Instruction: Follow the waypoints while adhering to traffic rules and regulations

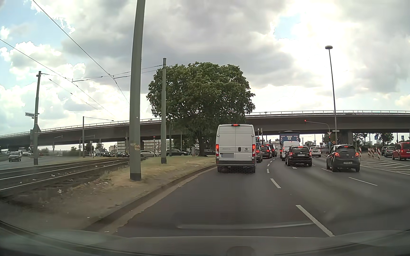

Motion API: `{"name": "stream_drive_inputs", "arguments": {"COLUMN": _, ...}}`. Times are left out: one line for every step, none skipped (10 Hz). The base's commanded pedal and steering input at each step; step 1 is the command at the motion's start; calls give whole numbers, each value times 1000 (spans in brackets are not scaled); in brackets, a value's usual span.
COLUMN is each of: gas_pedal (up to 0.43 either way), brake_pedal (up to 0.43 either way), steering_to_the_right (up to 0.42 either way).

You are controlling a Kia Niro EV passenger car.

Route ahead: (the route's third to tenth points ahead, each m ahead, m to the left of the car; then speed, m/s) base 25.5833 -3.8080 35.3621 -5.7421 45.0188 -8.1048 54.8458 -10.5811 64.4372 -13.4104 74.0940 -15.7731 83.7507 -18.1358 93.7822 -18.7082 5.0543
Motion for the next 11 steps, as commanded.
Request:
{"name": "stream_drive_inputs", "arguments": {"gas_pedal": 0, "brake_pedal": 152, "steering_to_the_right": 12}}
{"name": "stream_drive_inputs", "arguments": {"gas_pedal": 0, "brake_pedal": 159, "steering_to_the_right": 12}}
{"name": "stream_drive_inputs", "arguments": {"gas_pedal": 0, "brake_pedal": 165, "steering_to_the_right": 13}}
{"name": "stream_drive_inputs", "arguments": {"gas_pedal": 0, "brake_pedal": 183, "steering_to_the_right": 13}}
{"name": "stream_drive_inputs", "arguments": {"gas_pedal": 0, "brake_pedal": 207, "steering_to_the_right": 14}}
{"name": "stream_drive_inputs", "arguments": {"gas_pedal": 0, "brake_pedal": 207, "steering_to_the_right": 15}}
{"name": "stream_drive_inputs", "arguments": {"gas_pedal": 0, "brake_pedal": 207, "steering_to_the_right": 17}}
{"name": "stream_drive_inputs", "arguments": {"gas_pedal": 0, "brake_pedal": 213, "steering_to_the_right": 20}}
{"name": "stream_drive_inputs", "arguments": {"gas_pedal": 0, "brake_pedal": 213, "steering_to_the_right": 24}}
{"name": "stream_drive_inputs", "arguments": {"gas_pedal": 0, "brake_pedal": 213, "steering_to_the_right": 27}}
{"name": "stream_drive_inputs", "arguments": {"gas_pedal": 0, "brake_pedal": 220, "steering_to_the_right": 29}}
